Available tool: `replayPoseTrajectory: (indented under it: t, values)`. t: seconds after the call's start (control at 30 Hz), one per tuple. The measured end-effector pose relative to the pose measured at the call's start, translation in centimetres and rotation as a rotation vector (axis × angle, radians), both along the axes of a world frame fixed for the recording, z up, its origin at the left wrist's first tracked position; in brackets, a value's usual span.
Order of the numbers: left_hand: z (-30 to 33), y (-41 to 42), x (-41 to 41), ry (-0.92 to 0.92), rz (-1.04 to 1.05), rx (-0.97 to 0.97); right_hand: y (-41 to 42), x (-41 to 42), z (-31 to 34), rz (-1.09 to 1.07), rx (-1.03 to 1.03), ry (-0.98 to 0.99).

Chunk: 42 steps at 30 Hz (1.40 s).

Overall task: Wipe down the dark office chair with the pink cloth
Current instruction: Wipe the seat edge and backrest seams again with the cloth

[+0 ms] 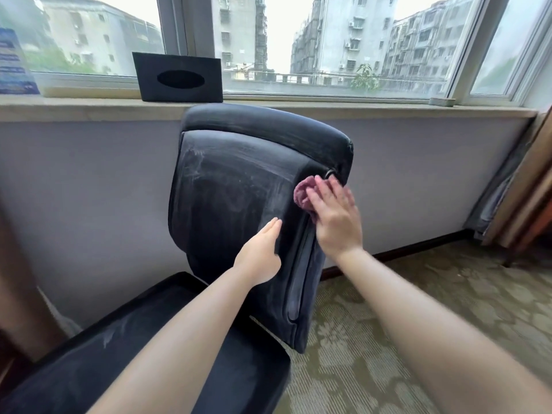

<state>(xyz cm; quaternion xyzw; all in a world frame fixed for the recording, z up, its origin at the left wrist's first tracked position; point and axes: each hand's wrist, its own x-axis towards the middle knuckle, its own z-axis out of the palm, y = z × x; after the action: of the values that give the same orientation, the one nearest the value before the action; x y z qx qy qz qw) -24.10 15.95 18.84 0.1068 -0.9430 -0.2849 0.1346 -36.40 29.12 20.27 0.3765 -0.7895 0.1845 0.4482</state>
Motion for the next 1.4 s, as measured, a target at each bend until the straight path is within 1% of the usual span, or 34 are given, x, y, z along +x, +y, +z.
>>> replayPoseTrajectory:
  t: [0.07, 0.13, 0.2, 0.27, 0.3, 0.33, 0.4, 0.43, 0.5, 0.57, 0.67, 0.73, 0.77, 0.8, 0.83, 0.87, 0.9, 1.0, 1.03, 1.1, 1.17, 1.2, 1.3, 1.33, 1.4]
  values:
    - [-0.2, 0.2, -0.4, 0.014, 0.009, -0.001, -0.4, 1.5, -3.4, -0.001, 0.035, -0.017]
    - [-0.5, 0.3, -0.4, 0.011, 0.008, -0.017, 0.1, 3.0, -6.4, 0.050, 0.165, -0.007]
    - [-0.5, 0.3, -0.3, 0.024, 0.004, -0.043, 1.1, 2.7, -6.2, 0.101, 0.286, 0.069]
    - [-0.3, 0.3, -0.3, 0.046, 0.028, -0.053, 1.5, 1.6, -3.8, 0.119, 0.326, 0.182]
    - [0.0, 0.5, -0.3, 0.054, 0.042, -0.052, 1.6, 1.1, -2.3, 0.092, 0.264, 0.204]
    - [0.2, 0.6, -0.3, 0.067, 0.055, -0.051, 1.6, 0.6, -0.7, 0.045, 0.148, 0.185]
    - [0.5, 0.8, -0.4, 0.098, 0.066, -0.043, 1.5, -0.1, 1.9, -0.034, -0.058, 0.103]
    - [0.6, 0.9, -0.5, 0.104, 0.065, -0.025, 1.3, -0.1, 2.5, -0.048, -0.099, 0.069]
    - [0.8, 1.0, -0.7, 0.083, 0.059, 0.037, 0.7, 0.5, 2.1, -0.052, -0.112, 0.049]
    - [0.6, 1.2, -0.8, 0.033, 0.051, 0.066, 0.0, 1.5, 0.1, -0.071, -0.117, -0.007]
    - [-0.1, 1.5, -1.0, -0.013, 0.024, 0.048, -0.4, 3.7, -5.3, -0.067, -0.128, -0.193]
    - [-0.4, 1.4, -1.0, -0.036, 0.015, 0.025, 0.0, 5.2, -7.9, -0.043, -0.028, -0.317]
    - [-0.4, 1.3, -1.0, -0.044, 0.015, 0.014, 0.3, 5.4, -8.4, -0.039, 0.013, -0.400]
    - [-0.4, 1.2, -1.0, -0.044, 0.014, 0.006, 0.6, 5.6, -7.9, -0.039, 0.008, -0.490]
    - [-0.3, 1.2, -0.9, -0.041, 0.012, 0.003, 0.7, 5.6, -7.0, -0.054, -0.006, -0.572]
    - [-0.2, 1.2, -1.0, -0.034, 0.014, 0.006, 0.7, 5.5, -5.8, -0.052, -0.058, -0.605]
    - [-0.2, 1.3, -1.0, -0.020, 0.024, 0.010, 0.6, 5.4, -4.5, -0.024, -0.141, -0.577]
    - [-0.3, 1.5, -1.1, 0.024, 0.073, -0.011, -0.5, 5.0, 0.7, 0.025, -0.496, -0.454]
    - [-0.4, 1.6, -1.2, 0.033, 0.081, -0.014, -1.0, 4.6, 2.0, 0.021, -0.540, -0.438]
    - [-0.6, 1.7, -1.6, 0.046, 0.091, 0.012, -1.7, 4.0, 3.2, -0.038, -0.485, -0.435]
    - [-0.7, 1.9, -2.1, 0.046, 0.102, 0.057, -2.3, 3.6, 2.2, -0.094, -0.408, -0.460]
    - [-0.7, 2.0, -2.4, 0.037, 0.106, 0.065, -2.5, 3.7, 1.1, -0.096, -0.402, -0.486]
    - [-1.0, 2.2, -3.1, 0.019, 0.112, 0.010, -2.4, 4.8, -2.6, -0.054, -0.460, -0.576]
    - [-1.1, 2.2, -3.2, 0.021, 0.112, -0.016, -1.9, 5.1, -3.7, -0.049, -0.440, -0.603]
    - [-1.3, 2.0, -3.5, 0.023, 0.104, -0.042, -0.8, 5.4, -4.9, -0.069, -0.318, -0.612]
